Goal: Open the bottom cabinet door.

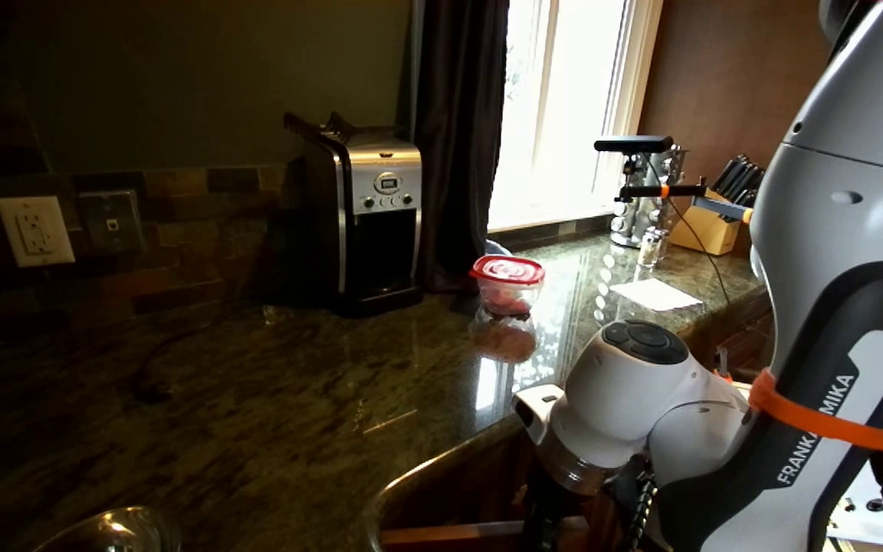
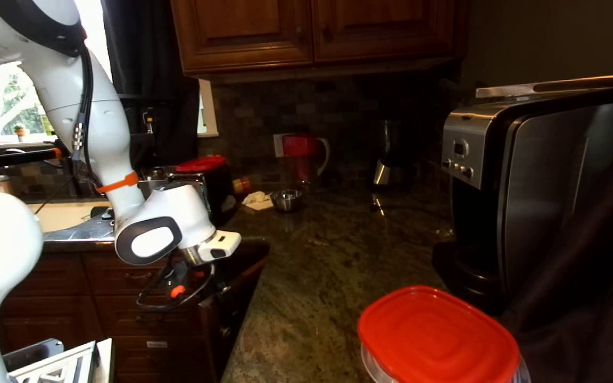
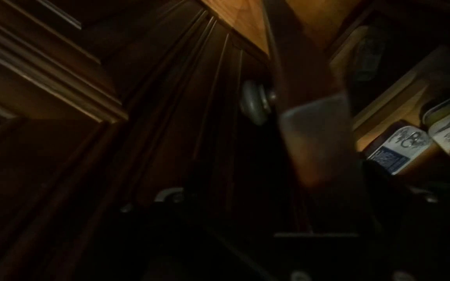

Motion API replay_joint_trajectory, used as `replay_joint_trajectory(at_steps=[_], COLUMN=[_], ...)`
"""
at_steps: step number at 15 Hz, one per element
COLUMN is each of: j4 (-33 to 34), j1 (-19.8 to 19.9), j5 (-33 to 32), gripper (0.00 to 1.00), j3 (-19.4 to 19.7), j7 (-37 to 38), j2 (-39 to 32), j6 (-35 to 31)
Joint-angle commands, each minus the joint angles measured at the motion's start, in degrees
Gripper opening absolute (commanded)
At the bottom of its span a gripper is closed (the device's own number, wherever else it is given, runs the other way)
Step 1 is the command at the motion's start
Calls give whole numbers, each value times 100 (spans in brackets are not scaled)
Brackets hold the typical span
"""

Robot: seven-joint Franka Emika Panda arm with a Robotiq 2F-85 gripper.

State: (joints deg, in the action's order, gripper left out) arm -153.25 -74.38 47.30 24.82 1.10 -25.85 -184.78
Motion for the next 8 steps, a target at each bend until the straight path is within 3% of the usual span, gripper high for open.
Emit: replay_joint_trajectory(at_steps=[1, 4, 7, 8], j4=[-73, -340, -622, -387], j1=[-1204, -2202, -3366, -3728], j5=[358, 551, 862, 1262], gripper=[100, 100, 100, 100], j3=[732, 1230, 1903, 2118], j7=[568, 709, 983, 805], j2=[-569, -364, -607, -891], j6=[-303, -46, -266, -77])
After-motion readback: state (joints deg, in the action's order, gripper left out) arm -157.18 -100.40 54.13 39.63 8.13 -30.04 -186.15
